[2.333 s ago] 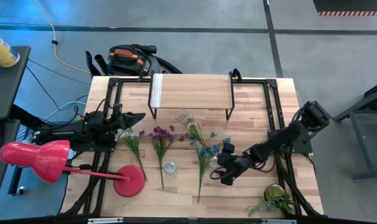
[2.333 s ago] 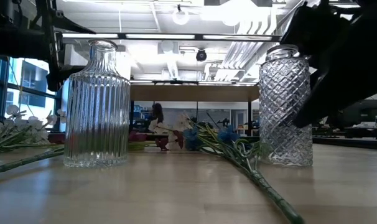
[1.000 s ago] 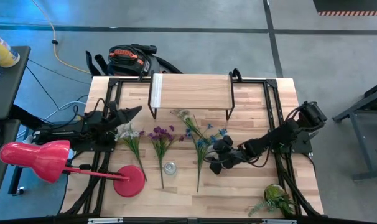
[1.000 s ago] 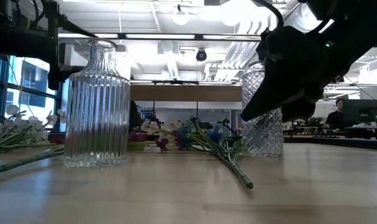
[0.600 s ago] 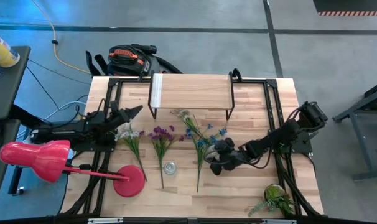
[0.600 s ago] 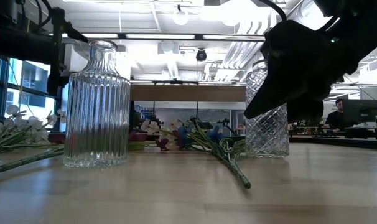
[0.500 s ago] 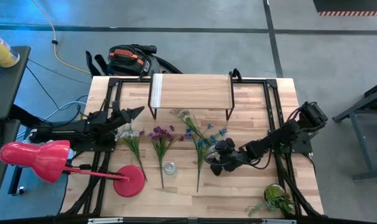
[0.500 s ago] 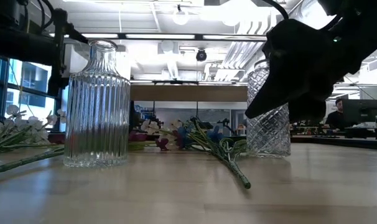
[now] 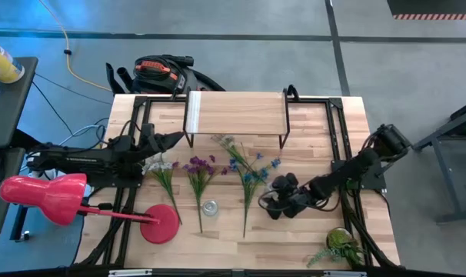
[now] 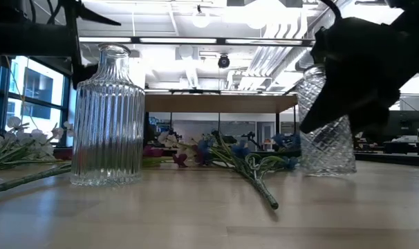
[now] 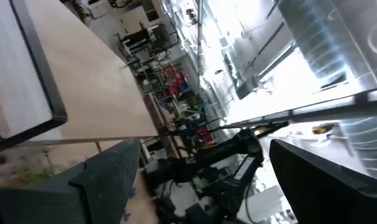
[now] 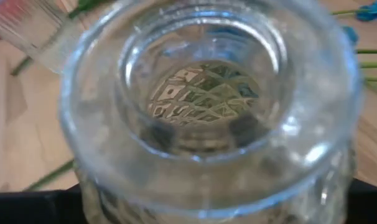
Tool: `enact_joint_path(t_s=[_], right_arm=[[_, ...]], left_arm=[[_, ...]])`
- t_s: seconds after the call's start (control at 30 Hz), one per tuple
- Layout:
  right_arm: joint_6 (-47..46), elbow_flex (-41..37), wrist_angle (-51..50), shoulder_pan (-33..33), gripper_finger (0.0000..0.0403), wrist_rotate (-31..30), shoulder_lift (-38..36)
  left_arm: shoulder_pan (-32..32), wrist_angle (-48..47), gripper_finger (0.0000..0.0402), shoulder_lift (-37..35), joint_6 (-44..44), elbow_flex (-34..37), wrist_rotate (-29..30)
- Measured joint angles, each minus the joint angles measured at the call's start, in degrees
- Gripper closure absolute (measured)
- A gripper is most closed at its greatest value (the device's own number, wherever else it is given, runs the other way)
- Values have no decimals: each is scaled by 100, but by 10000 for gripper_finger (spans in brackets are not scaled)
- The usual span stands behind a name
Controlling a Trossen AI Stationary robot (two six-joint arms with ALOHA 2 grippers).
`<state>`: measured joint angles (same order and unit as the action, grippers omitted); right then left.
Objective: Pick and place flowers into a vace then onto a shelf
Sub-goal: Put the blue flowers into the right transparent vase
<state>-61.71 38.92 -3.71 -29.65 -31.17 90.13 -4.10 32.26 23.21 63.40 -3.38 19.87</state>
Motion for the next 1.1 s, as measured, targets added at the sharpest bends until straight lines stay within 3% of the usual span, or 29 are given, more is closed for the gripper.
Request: enact_joint_path(t_s=[0.17, 0.27, 0.47, 0.57, 0.67, 0.83, 0.93, 1.1], right_arm=[[-148, -2, -379, -182, 139, -167, -99], [-463, -11, -819, -400, 141, -399, -207], [-792, -11, -1118, -597, 148, -574, -232], [-906, -11, -1250, -706, 145, -664, -232], [-1072, -45, -1329, -845, 145, -817, -234], [-1183, -146, -1245, -977, 147, -913, -245], [-1282, -160, -1306, -1100, 143, -954, -249], [-1331, -160, -1525, -1295, 146, -1088, -250]], left_arm=[[0, 145, 17, 468, 235, -24, 229], [-2, 145, 48, 866, 284, -254, 276], [0, -36, 159, 1759, 238, -1099, 348], [-1, -483, 223, 2298, 15, -1742, 109], [0, -1210, 288, 2886, -303, -2564, -200], [-2, -3254, 379, 3918, -453, -3971, -467], [-2, -4175, 371, 4500, 402, -4590, -463], [0, -4442, 282, 5201, 1521, -5053, -880]])
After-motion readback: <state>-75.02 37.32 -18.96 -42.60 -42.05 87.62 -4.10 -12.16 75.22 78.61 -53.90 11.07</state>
